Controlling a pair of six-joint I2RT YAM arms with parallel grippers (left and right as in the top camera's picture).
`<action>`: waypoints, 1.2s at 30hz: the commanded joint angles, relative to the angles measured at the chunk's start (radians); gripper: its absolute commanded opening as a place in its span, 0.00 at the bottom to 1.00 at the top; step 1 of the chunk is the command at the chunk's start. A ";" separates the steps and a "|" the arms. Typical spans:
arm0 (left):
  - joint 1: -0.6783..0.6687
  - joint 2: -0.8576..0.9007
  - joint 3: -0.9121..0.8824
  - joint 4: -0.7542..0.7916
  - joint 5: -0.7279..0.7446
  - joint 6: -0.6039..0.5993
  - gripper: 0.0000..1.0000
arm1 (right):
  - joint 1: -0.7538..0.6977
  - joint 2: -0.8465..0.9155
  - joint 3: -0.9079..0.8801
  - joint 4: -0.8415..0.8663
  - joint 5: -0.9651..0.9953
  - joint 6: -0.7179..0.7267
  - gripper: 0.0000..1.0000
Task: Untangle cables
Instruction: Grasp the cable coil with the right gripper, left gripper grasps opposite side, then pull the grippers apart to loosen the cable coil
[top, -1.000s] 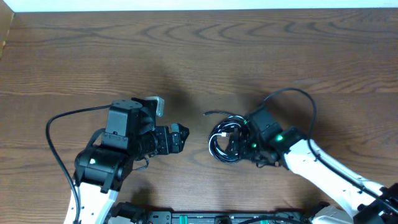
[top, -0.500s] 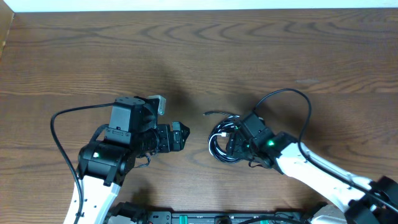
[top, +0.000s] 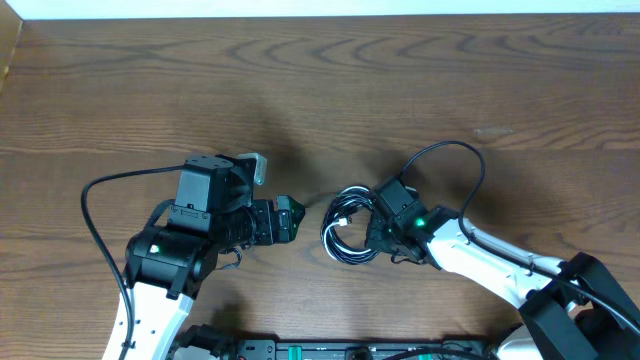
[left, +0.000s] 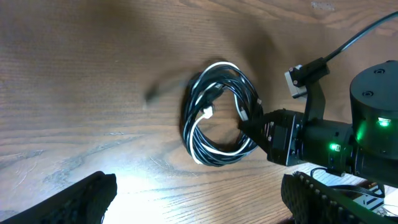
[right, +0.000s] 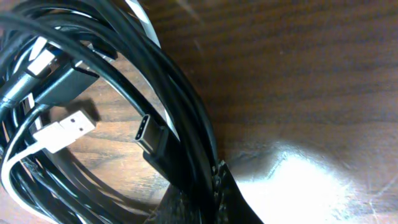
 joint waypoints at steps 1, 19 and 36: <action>-0.003 0.003 0.020 0.000 -0.002 0.017 0.90 | 0.003 0.041 -0.011 -0.006 0.015 0.003 0.01; -0.091 0.069 0.016 0.101 0.093 0.018 0.36 | -0.011 -0.246 0.188 -0.013 0.228 -0.311 0.01; -0.244 0.286 0.016 0.349 -0.029 0.022 0.75 | -0.012 -0.323 0.192 -0.044 0.236 -0.357 0.01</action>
